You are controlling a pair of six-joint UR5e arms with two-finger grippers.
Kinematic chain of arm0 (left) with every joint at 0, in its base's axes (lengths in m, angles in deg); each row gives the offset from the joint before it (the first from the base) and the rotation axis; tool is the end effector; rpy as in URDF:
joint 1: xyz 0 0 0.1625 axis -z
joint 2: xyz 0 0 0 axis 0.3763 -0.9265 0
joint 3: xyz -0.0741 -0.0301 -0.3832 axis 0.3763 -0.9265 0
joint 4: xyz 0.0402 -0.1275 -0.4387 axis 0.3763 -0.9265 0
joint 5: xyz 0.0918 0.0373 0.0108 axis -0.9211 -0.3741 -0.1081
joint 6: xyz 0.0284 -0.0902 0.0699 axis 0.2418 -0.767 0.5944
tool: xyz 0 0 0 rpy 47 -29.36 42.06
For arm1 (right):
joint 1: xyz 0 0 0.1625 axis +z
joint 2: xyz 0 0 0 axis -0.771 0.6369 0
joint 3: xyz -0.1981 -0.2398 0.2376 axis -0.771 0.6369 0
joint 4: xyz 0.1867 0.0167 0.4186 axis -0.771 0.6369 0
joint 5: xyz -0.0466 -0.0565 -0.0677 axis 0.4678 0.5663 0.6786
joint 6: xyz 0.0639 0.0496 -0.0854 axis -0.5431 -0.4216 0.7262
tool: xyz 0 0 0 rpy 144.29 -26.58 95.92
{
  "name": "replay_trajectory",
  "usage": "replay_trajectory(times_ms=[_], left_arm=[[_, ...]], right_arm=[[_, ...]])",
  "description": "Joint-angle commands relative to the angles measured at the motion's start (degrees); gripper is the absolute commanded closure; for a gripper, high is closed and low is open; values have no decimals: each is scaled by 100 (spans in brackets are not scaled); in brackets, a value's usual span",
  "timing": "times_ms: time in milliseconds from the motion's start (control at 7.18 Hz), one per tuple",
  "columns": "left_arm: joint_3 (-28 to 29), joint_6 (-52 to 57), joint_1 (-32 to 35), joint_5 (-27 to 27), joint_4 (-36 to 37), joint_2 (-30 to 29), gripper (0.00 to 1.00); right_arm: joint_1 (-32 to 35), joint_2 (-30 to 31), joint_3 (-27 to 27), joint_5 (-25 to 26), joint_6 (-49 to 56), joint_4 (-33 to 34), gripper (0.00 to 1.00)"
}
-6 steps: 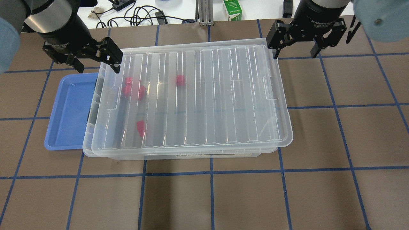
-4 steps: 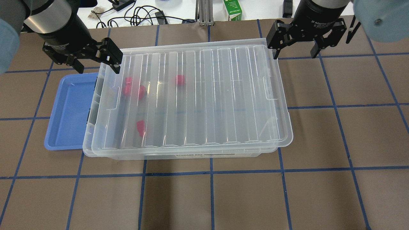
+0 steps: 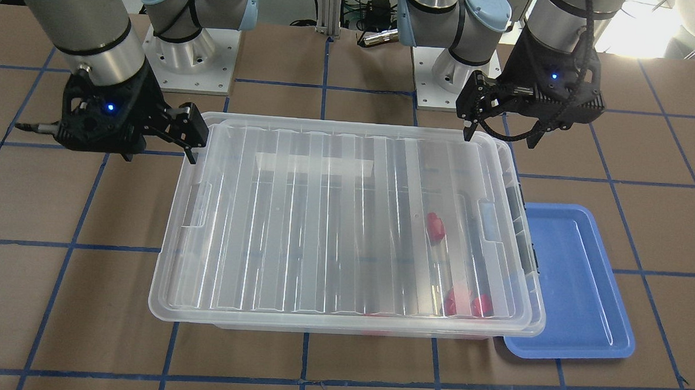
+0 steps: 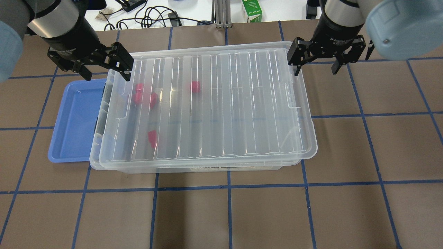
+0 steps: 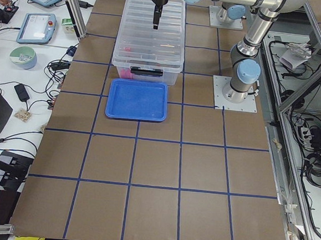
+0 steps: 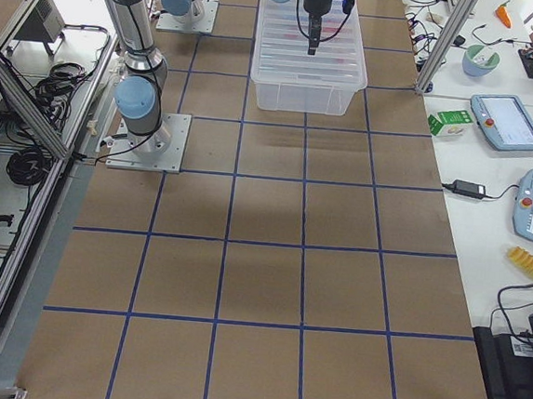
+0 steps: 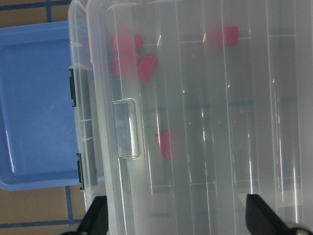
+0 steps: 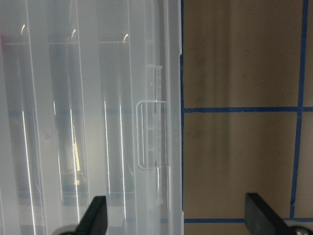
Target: Place red block in blue tray from box
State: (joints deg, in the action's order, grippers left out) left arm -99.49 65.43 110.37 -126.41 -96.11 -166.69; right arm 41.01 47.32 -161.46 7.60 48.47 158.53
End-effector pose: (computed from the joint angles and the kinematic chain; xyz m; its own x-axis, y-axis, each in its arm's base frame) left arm -0.1176 -0.5393 0.4618 -0.9981 0.0618 -0.0010 0.0617 0.9957 -0.0684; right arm 0.1500 -0.5715 0.3866 -0.9998 -0.0020 -0.0188 -0.0014 0.9996 -0.0284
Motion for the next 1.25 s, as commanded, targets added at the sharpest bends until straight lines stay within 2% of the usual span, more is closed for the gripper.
replay_trajectory(times_ms=[0,278,557,1114], left_arm=[[-11,0,-3,5,0,6,0],[-19,0,-3,5,9,23,0],[-28,0,6,5,9,23,0],[-19,0,6,-4,9,32,0]], right_arm=[[-48,-278,-792,34,126,1098,0],[-83,-375,-1015,34,224,1451,0],[-249,-375,-1024,138,581,1444,0],[-1338,-366,-1094,289,1435,1426,0]])
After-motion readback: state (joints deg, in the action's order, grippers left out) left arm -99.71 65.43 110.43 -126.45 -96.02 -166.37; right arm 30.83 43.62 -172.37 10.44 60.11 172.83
